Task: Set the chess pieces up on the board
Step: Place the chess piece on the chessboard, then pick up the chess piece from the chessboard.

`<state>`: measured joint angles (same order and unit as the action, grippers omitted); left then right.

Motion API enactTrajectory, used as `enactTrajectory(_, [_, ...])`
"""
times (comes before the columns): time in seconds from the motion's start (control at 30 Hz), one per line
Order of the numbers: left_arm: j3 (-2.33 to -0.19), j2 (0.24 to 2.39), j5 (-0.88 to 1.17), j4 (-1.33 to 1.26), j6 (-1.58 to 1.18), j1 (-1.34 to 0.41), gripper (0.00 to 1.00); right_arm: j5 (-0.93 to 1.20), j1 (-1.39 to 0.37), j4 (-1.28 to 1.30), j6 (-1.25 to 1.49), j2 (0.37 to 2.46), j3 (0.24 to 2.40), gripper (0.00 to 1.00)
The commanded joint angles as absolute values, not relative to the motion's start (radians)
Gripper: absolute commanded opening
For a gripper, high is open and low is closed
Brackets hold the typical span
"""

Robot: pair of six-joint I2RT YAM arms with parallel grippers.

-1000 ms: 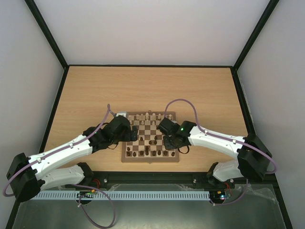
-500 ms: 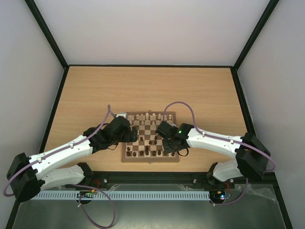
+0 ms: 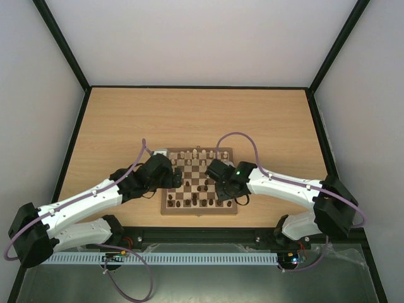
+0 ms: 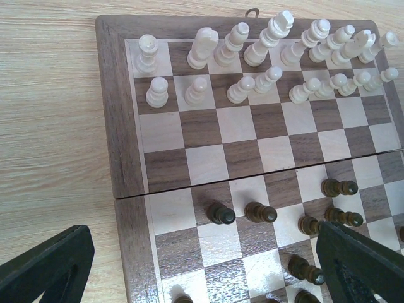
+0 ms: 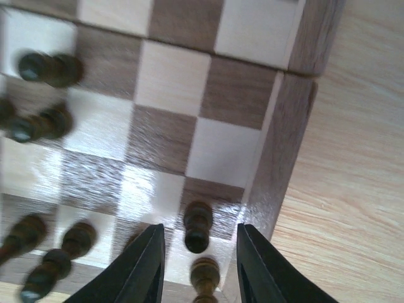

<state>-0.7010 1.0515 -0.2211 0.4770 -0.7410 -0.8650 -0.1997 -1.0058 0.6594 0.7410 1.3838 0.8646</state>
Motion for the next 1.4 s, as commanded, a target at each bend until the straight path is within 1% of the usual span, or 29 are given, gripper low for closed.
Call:
enactTrajectory(0.0, [-0.690, 1.032, -0.228, 0.475, -0.741, -0.860, 1.00, -0.238, -1.014, 0.729, 0.708, 1.404, 0.973, 0.34])
enactTrajectory(0.2, [-0.684, 0.996, -0.236, 0.491, -0.757, -0.859, 1.00, -0.178, -1.022, 0.676, 0.664, 1.478, 1.037, 0.35])
enactTrajectory(0.57, [-0.675, 0.927, -0.255, 0.531, -0.782, -0.859, 1.00, -0.204, -1.022, 0.631, 0.609, 1.627, 1.131, 0.35])
enactTrajectory(0.6, [-0.672, 0.923, -0.257, 0.533, -0.782, -0.859, 1.00, -0.206, -1.022, 0.629, 0.606, 1.637, 1.140, 0.36])
enactTrajectory(0.7, [-0.667, 0.912, -0.258, 0.537, -0.785, -0.859, 0.99, -0.222, -1.020, 0.634, 0.599, 1.655, 1.157, 0.41])
enactTrajectory(0.8, [-0.663, 0.906, -0.259, 0.535, -0.787, -0.860, 1.00, -0.220, -1.014, 0.630, 0.589, 1.673, 1.169, 0.42])
enactTrajectory(0.9, [-0.663, 0.906, -0.261, 0.534, -0.787, -0.859, 1.00, -0.216, -1.007, 0.622, 0.582, 1.692, 1.177, 0.41])
enactTrajectory(1.1, [-0.666, 0.900, -0.259, 0.534, -0.785, -0.859, 0.99, -0.214, -0.993, 0.607, 0.573, 1.707, 1.178, 0.34])
enactTrajectory(1.27, [-0.664, 0.900, -0.261, 0.532, -0.786, -0.859, 0.99, -0.208, -0.976, 0.593, 0.563, 1.711, 1.173, 0.33])
enactTrajectory(1.37, [-0.663, 0.900, -0.261, 0.531, -0.785, -0.859, 0.99, -0.199, -0.969, 0.584, 0.556, 1.717, 1.173, 0.31])
